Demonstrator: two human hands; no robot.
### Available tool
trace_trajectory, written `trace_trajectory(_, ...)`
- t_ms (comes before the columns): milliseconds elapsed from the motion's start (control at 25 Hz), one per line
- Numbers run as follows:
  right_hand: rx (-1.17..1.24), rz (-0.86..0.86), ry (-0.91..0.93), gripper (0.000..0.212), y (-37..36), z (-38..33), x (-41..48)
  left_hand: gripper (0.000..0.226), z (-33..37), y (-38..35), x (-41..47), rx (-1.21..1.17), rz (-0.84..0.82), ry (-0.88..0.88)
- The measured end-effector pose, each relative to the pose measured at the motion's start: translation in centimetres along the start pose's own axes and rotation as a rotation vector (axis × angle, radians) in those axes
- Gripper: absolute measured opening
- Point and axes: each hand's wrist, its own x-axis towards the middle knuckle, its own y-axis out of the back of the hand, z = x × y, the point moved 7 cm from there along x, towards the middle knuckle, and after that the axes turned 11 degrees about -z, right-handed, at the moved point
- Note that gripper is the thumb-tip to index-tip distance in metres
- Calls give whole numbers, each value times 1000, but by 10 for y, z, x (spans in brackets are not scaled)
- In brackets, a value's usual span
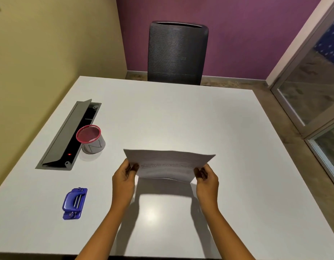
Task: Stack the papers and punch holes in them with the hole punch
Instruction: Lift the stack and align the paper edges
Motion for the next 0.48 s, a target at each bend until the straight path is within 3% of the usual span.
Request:
trace_trajectory(240, -26, 1, 52, 10, 2, -6, -3, 22, 6, -2, -7, -18, -9, -42)
trace_trajectory(480, -1, 14, 66, 11, 8, -7, -4, 19, 5, -2, -10, -11, 19, -37)
